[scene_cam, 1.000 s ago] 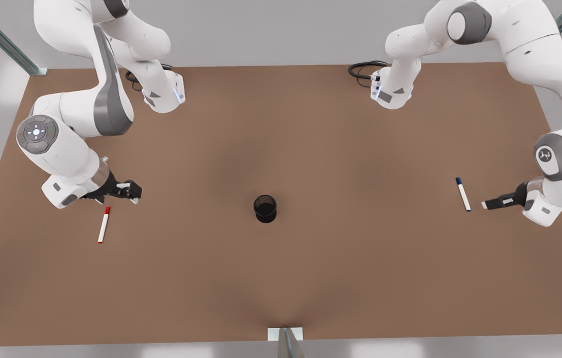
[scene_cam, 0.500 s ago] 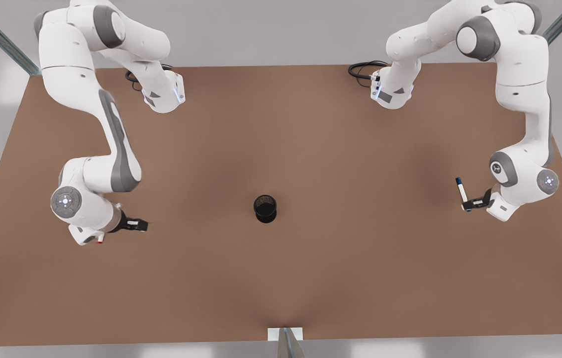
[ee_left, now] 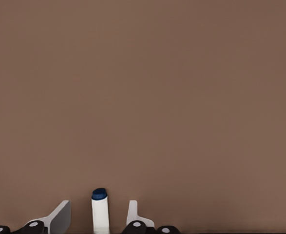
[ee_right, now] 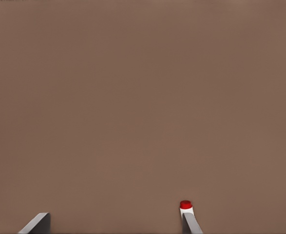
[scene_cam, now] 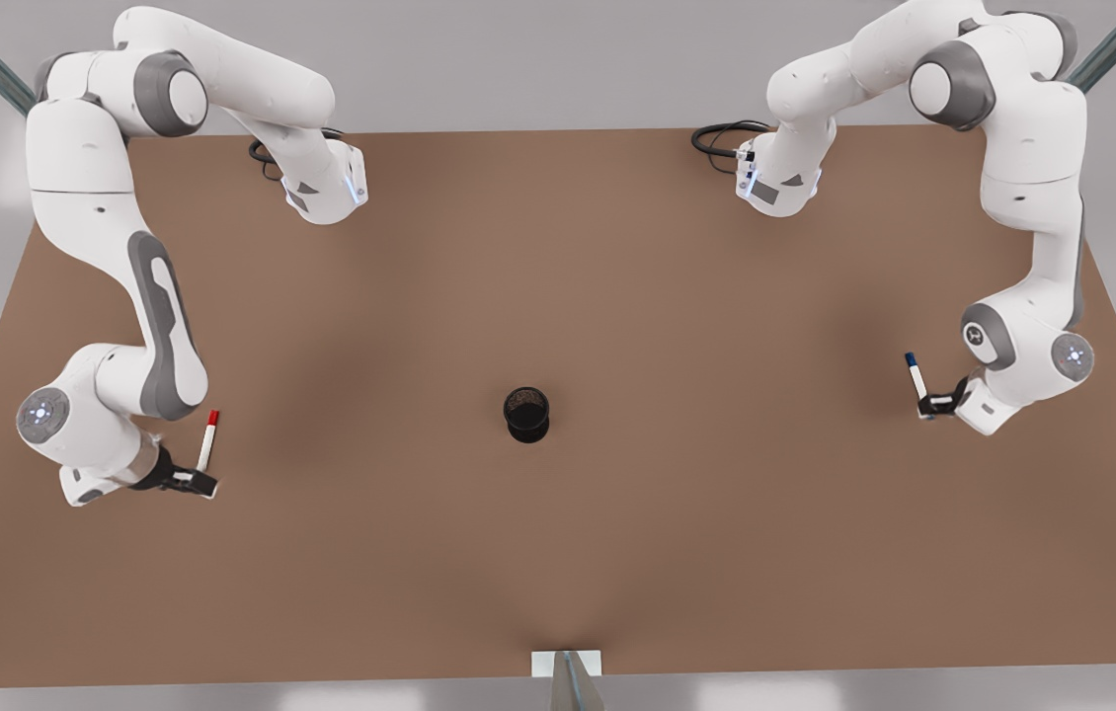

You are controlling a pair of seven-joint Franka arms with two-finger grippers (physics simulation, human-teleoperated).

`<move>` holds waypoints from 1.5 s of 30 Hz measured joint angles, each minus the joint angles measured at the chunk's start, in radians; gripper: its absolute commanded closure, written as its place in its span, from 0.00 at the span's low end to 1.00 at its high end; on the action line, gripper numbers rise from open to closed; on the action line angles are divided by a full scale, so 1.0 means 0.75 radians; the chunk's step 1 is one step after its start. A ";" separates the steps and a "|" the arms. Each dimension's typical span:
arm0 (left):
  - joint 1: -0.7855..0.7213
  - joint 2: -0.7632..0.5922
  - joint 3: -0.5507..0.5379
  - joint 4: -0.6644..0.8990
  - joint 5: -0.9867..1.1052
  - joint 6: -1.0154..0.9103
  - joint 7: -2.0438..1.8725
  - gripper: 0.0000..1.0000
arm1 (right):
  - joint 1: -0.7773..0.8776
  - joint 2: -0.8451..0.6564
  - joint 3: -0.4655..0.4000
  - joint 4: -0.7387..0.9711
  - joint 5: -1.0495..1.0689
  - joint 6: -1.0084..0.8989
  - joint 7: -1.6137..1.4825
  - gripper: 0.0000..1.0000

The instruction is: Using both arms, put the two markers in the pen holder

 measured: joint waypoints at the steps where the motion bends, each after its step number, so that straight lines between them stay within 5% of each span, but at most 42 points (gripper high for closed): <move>1: -0.001 0.003 0.000 -0.003 -0.001 0.003 0.009 0.45 | 0.004 0.001 0.001 0.004 0.000 0.003 -0.016 0.00; 15: -0.006 0.027 -0.004 -0.007 -0.006 0.047 0.075 0.57 | -0.010 0.035 -0.002 -0.074 -0.039 -0.228 -0.133 0.00; 31: -0.015 0.027 -0.006 -0.032 -0.004 0.051 0.083 0.71 | -0.133 0.138 0.004 -0.094 -0.040 -0.218 -0.184 0.00; 45: -0.013 0.029 -0.006 -0.032 0.005 0.056 0.064 0.79 | -0.152 0.162 0.006 -0.092 -0.015 -0.214 -0.246 0.58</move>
